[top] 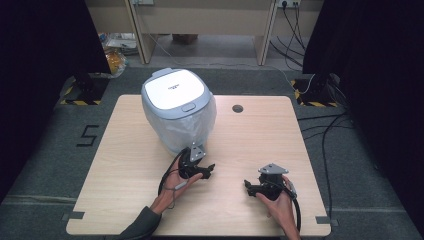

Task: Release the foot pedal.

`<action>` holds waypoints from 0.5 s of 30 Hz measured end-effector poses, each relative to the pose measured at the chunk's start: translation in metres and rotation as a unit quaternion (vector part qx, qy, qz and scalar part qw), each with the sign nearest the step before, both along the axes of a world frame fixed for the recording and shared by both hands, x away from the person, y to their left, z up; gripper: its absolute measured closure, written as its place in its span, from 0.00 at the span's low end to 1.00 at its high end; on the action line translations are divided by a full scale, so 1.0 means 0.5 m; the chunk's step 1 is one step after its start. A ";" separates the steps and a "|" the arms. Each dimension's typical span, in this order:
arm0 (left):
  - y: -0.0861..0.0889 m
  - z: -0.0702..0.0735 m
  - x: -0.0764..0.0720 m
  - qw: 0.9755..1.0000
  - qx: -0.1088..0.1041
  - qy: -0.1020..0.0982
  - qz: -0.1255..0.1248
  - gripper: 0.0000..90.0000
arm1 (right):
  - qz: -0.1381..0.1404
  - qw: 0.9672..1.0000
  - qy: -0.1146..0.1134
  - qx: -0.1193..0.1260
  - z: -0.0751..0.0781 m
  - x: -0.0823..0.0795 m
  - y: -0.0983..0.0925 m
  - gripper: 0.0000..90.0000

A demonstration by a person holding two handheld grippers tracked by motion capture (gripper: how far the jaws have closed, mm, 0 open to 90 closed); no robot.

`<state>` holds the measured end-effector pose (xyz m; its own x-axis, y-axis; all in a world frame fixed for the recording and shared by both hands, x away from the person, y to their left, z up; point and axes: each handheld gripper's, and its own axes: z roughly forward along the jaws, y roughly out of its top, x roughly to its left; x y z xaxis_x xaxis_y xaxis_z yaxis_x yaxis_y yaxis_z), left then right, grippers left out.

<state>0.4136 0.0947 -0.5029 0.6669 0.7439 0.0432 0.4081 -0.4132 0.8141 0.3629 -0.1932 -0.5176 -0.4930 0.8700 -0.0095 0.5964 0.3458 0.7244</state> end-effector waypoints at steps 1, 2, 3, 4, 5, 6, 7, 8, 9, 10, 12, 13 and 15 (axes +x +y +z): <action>0.001 0.001 0.000 1.000 -0.001 0.002 0.000 0.25 | 0.000 1.000 0.000 0.000 0.000 0.000 0.000 0.16; 0.001 0.002 -0.002 1.000 -0.002 0.002 0.002 0.25 | 0.000 1.000 0.000 0.000 0.000 0.000 0.000 0.16; 0.003 0.004 -0.002 1.000 0.001 0.002 -0.002 0.25 | 0.000 1.000 0.000 0.000 0.000 0.000 0.000 0.16; 0.002 0.006 -0.004 1.000 -0.011 0.007 -0.003 0.26 | 0.000 1.000 0.000 0.000 0.000 0.000 0.000 0.16; 0.003 0.008 -0.005 1.000 -0.012 0.005 -0.005 0.26 | 0.000 1.000 0.000 0.000 0.000 0.000 0.000 0.16; 0.001 0.012 -0.009 1.000 -0.018 0.007 -0.005 0.26 | 0.000 1.000 0.000 0.000 0.000 0.000 0.000 0.16; 0.001 0.017 -0.012 1.000 -0.017 0.003 -0.008 0.26 | 0.000 1.000 0.000 0.000 0.000 0.000 0.000 0.16; 0.001 0.022 -0.014 1.000 -0.019 0.004 -0.011 0.25 | 0.000 1.000 0.000 0.000 0.000 0.000 0.000 0.16; 0.000 0.027 -0.016 1.000 -0.020 0.003 -0.013 0.25 | 0.000 1.000 0.001 0.000 0.000 0.000 0.000 0.16; 0.001 0.035 -0.021 1.000 -0.023 0.004 -0.017 0.25 | 0.000 1.000 0.000 0.000 0.000 0.000 0.000 0.16; 0.002 0.047 -0.028 0.999 -0.032 0.002 -0.020 0.25 | 0.000 1.000 0.000 0.000 0.000 0.000 0.000 0.16; 0.003 0.051 -0.030 0.999 -0.034 0.002 -0.021 0.25 | 0.000 1.000 0.000 0.000 0.000 0.000 0.000 0.16; 0.005 0.059 -0.037 0.999 -0.039 0.003 -0.026 0.25 | 0.000 1.000 0.000 0.000 0.000 0.000 0.000 0.16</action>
<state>0.3950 0.0970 -0.4734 0.7042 0.7098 -0.0163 0.3922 -0.3698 0.8423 0.3630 -0.1932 -0.5176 -0.4935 0.8697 -0.0095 0.5962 0.3462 0.7244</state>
